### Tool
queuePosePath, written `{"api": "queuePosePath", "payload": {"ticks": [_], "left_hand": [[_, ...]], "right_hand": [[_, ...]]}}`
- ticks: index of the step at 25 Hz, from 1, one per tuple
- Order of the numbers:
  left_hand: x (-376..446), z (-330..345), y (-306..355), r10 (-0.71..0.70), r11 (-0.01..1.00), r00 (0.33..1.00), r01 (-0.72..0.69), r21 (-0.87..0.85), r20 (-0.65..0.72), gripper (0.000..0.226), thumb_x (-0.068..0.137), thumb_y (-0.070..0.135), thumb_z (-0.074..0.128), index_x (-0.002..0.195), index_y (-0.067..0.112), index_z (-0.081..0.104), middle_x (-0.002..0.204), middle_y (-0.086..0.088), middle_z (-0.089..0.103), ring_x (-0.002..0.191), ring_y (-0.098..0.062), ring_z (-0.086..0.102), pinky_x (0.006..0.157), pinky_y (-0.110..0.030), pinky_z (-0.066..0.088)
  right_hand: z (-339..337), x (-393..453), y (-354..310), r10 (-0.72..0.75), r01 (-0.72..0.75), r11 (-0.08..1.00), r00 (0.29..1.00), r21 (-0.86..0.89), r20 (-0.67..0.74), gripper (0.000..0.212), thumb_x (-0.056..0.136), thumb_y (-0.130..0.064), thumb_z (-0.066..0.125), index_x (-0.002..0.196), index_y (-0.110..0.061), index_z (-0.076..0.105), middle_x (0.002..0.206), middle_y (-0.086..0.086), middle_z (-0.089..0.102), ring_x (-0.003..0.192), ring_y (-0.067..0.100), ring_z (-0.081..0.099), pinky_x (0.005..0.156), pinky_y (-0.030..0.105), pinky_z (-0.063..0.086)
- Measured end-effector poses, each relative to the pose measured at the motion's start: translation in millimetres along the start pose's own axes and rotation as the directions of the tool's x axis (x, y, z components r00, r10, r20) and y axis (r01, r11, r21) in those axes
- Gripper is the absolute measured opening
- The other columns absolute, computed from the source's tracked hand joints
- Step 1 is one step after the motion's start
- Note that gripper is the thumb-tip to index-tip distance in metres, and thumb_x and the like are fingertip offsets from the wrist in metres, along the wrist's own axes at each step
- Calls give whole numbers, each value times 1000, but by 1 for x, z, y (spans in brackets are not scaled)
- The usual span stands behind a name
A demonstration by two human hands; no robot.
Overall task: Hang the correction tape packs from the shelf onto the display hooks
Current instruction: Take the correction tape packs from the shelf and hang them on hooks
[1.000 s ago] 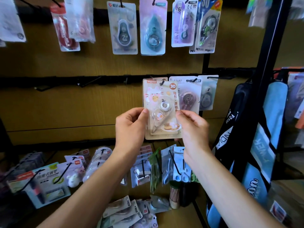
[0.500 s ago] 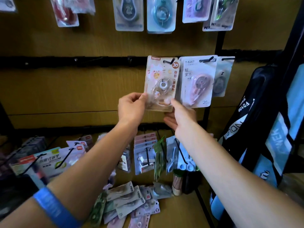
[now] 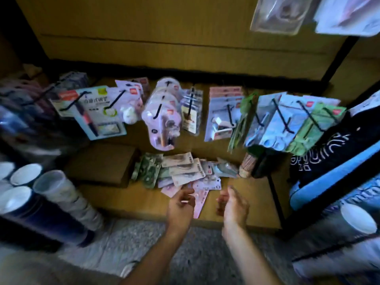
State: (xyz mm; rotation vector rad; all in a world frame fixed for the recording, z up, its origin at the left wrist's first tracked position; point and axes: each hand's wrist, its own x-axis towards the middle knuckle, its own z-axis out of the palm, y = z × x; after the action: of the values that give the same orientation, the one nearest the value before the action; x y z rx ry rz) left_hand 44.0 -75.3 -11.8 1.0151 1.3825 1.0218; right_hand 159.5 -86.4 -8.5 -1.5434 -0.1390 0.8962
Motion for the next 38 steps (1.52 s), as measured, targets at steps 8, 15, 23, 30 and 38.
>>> {"api": "queuePosePath", "payload": {"ticks": [8, 15, 23, 30, 38], "left_hand": [[68, -55, -83, -263, 937, 963, 270, 224, -59, 26, 90, 0, 50, 106, 16, 63, 67, -5, 55, 49, -16, 41, 46, -21, 31], [86, -61, -109, -302, 934, 949, 314, 172, -92, 25, 90, -3, 53, 108, 10, 65, 83, -12, 61, 55, -12, 49, 48, -21, 40], [90, -62, -113, -326, 933, 941, 336, 132, -92, 27, 88, 2, 56, 99, 23, 69, 90, -10, 67, 77, -23, 57, 70, -34, 47], [90, -69, -126, -362, 917, 925, 375, 134, -112, 25, 88, 10, 58, 96, 29, 70, 89, -5, 70, 76, -24, 61, 71, -35, 52], [77, -55, -118, -325, 929, 944, 330, 167, -55, 21, 83, 18, 59, 90, 32, 72, 93, -7, 71, 85, -28, 63, 76, -40, 54]], "right_hand": [[21, 81, 125, 62, 258, 418, 949, -871, 310, 29, 86, -27, 66, 112, -18, 57, 113, 4, 64, 106, 30, 62, 73, 32, 44], [54, 127, 183, 380, -338, 770, 924, -541, -36, 26, 79, -26, 62, 83, -1, 69, 73, 8, 64, 63, 25, 60, 68, 37, 56], [75, 111, 173, 67, 563, -76, 826, -823, 560, 77, 87, -37, 59, 152, -34, 18, 164, 6, 3, 145, 36, 16, 105, 47, 34], [49, 114, 200, -121, 579, -66, 804, -813, 582, 49, 86, -40, 58, 130, -19, 50, 149, 11, 36, 136, 35, 33, 104, 49, 37], [15, 99, 196, -68, 179, 480, 984, -859, 167, 84, 69, -30, 84, 140, -19, 41, 136, 11, 51, 118, 34, 54, 89, 39, 50]]}}
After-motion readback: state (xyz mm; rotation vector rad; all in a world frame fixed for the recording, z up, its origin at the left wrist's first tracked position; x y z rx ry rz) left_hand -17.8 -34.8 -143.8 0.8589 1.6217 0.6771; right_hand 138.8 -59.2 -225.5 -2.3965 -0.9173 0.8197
